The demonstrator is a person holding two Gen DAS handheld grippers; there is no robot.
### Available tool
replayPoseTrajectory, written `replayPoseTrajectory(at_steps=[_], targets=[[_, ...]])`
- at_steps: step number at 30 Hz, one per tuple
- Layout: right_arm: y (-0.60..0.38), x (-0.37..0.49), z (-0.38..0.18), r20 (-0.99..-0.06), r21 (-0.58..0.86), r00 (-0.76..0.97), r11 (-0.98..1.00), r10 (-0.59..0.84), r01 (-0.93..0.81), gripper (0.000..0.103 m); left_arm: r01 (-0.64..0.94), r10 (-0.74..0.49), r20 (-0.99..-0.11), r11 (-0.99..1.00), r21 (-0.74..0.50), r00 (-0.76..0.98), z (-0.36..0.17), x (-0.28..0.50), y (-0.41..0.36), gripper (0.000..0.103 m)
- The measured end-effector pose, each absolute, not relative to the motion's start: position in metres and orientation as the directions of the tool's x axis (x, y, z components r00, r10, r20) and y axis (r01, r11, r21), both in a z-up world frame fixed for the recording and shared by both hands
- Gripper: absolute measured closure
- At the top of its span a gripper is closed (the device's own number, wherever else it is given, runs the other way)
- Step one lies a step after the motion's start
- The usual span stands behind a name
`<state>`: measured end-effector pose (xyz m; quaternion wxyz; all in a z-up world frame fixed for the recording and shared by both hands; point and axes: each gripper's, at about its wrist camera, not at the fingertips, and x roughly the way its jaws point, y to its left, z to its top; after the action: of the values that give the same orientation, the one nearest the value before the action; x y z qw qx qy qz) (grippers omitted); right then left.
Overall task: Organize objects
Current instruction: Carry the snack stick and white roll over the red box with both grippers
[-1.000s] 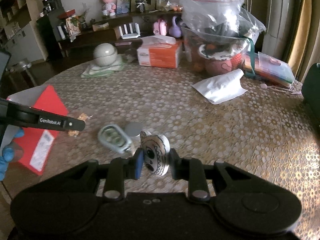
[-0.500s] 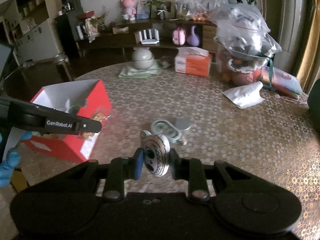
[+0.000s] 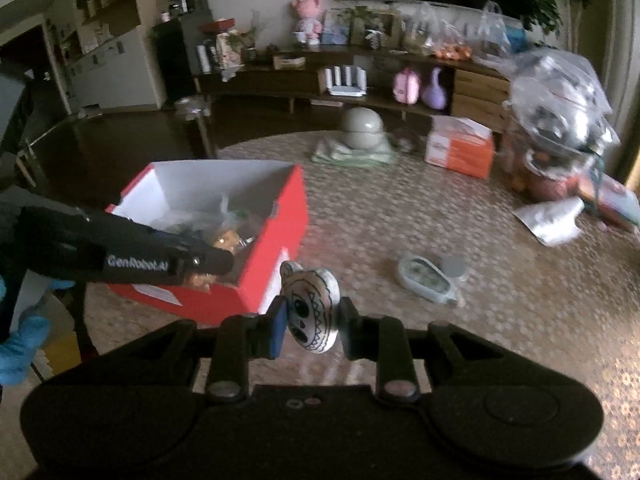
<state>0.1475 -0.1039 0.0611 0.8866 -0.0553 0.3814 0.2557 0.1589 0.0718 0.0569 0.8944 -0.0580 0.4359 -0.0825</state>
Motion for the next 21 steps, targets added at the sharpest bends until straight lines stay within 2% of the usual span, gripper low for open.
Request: replayPoseTrajectory(at_steps=[11, 21], targets=[[-0.025, 0.156, 0.057, -0.693, 0.062, 0.566, 0.819, 0.446, -0.570, 0.076, -0.011, -0.106, -0.766, 0.989, -0.146, 0.634, 0.057, 0.150, 0.153, 0.085], [0.035, 0.182, 0.029, -0.740, 0.063, 0.505, 0.793, 0.444, -0.605, 0.075, -0.086, -0.008, -0.781, 0.993, -0.079, 0.624, 0.041, 0.167, 0.204, 0.085]])
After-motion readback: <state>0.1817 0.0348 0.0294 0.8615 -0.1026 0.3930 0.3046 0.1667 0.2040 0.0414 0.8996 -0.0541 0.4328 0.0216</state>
